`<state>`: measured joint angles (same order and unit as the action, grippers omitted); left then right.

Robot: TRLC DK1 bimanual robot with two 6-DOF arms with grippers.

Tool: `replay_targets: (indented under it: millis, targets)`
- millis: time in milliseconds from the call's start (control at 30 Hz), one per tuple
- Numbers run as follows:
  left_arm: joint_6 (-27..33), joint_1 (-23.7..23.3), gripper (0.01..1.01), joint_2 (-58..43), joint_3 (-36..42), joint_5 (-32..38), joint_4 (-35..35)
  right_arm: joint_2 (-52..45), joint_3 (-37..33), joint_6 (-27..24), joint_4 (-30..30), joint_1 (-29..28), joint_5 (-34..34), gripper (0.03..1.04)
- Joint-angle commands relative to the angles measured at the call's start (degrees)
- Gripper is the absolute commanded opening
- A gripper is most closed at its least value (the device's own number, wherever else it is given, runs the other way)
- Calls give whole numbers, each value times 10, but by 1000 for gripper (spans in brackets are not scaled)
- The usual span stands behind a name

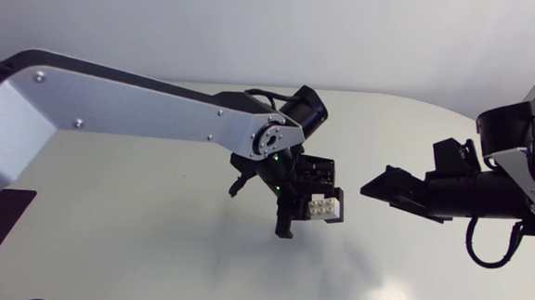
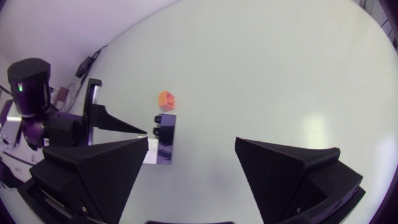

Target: Sort duplo bricks by size, large to the right and small to the left

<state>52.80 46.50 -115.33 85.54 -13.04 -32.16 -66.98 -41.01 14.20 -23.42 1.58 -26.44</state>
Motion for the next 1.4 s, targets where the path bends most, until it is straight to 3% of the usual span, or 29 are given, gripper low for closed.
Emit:
replay_targets:
  millis: [0,67,433,633,733,833,933,1367]
  targets:
    - [-15,19,316,23,-37,7,18,-32,-13,5,-8,-45,-83,1002]
    - [-22,28,316,29,-43,12,25,-59,-28,-21,-13,-78,-145,998]
    - [-32,69,316,-11,4,53,68,-152,-60,-73,-81,-105,-172,990]
    - [-38,82,316,-25,32,56,68,-163,-55,-85,-83,-101,-187,887]
    - [-39,85,318,-31,36,67,76,-166,-52,-87,-83,-98,-197,767]
    - [-39,89,318,-31,36,71,76,-163,-44,-87,-70,-100,-208,413]
    - [-39,94,318,-31,34,82,80,-164,-40,-79,-58,-105,-212,269]
    - [-52,94,320,-14,18,113,127,-224,-46,-82,-67,-138,-203,225]
